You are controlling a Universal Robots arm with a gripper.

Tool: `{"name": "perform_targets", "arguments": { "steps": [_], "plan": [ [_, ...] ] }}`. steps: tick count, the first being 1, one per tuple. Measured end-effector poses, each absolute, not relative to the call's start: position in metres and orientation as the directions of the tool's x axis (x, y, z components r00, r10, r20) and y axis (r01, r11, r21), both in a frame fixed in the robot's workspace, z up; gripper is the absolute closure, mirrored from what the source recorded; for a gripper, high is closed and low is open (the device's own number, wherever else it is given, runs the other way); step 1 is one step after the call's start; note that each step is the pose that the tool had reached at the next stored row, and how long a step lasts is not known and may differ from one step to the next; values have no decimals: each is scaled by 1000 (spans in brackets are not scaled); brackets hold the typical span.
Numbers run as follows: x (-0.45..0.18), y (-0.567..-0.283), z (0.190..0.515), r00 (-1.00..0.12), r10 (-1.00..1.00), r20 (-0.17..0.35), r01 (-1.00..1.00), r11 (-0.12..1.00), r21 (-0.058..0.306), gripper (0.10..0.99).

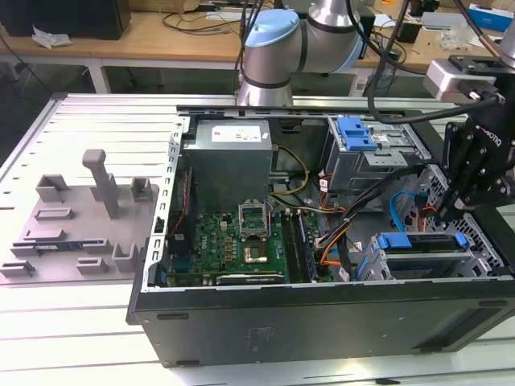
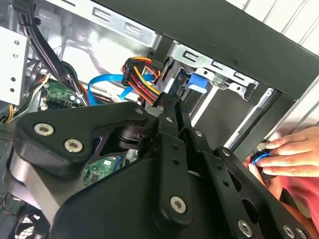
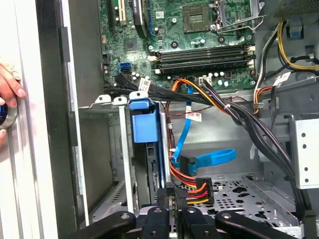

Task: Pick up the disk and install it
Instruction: 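Insert the first disk wire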

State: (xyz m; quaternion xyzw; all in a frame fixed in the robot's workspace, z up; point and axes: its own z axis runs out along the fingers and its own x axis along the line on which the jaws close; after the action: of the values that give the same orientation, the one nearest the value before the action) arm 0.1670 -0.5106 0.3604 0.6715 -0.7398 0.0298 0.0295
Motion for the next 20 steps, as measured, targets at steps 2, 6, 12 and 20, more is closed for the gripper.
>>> {"name": "perform_targets", "arguments": {
  "steps": [2, 6, 12, 20],
  "plan": [
    [167, -514, 360, -96, -992, 82, -995, 96, -4, 922],
    [167, -515, 360, -96, -992, 82, -995, 96, -4, 922],
    [167, -518, 360, -112, -990, 82, -994, 112, -4, 922],
    [167, -524, 359, -127, -989, 82, -992, 127, -4, 922]
  ]
}}
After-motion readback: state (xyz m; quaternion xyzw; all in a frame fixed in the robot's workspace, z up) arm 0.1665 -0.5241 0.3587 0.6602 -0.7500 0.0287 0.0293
